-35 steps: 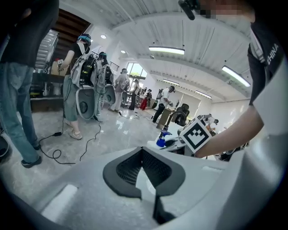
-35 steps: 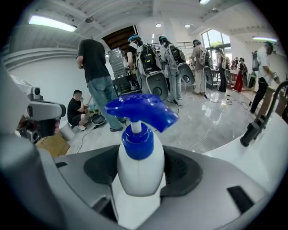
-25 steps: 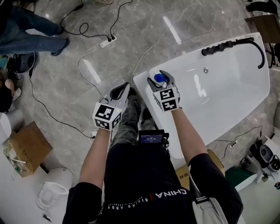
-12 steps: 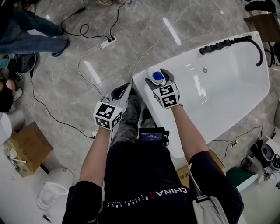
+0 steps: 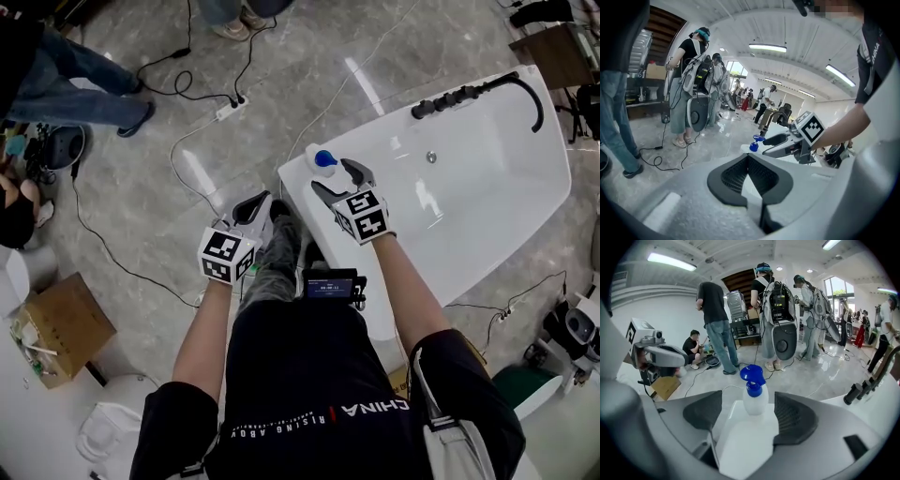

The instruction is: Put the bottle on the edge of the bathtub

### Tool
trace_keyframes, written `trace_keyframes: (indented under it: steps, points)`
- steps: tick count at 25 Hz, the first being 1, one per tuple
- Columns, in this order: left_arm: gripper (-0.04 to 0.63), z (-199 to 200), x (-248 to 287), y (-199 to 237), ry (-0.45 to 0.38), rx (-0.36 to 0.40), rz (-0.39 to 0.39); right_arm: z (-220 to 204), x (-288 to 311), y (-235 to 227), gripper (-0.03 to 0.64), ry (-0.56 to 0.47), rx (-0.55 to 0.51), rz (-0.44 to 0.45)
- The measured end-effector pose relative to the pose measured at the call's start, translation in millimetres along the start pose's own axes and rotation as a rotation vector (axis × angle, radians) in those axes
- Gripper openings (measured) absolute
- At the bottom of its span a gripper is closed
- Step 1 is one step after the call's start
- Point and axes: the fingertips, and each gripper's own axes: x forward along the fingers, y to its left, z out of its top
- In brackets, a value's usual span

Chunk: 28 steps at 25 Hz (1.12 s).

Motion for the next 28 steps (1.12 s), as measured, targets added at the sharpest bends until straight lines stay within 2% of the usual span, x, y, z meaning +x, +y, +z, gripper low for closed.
trace_keyframes:
  steps: [5, 8, 15, 18, 22, 28]
  points:
    - [0.009, -7, -18, -21, -0.013, -0.001, 0.019, -2, -38, 12, 0.312, -0.019, -0.006, 0.000]
    - [0.009, -9, -30, -38, -0.036, 0.001, 0.028, -6, -62, 23, 0.227, -0.031, -0.027, 0.008]
    - [0.009, -19, -62, -70, -0.091, 0.000, 0.063, 7, -107, 63, 0.019, -0.082, -0.160, 0.042]
    - [0.009, -25, -75, -87, -0.104, -0.010, 0.079, 0, -124, 77, 0.012, -0.058, -0.199, 0.063]
    - [0.009, -27, -88, -106, -0.123, -0.007, 0.092, -8, -138, 88, 0.011, -0.051, -0.195, 0.088]
    - [0.009, -20, -96, -120, -0.147, 0.020, 0.094, -4, -141, 98, 0.009, -0.067, -0.228, 0.091]
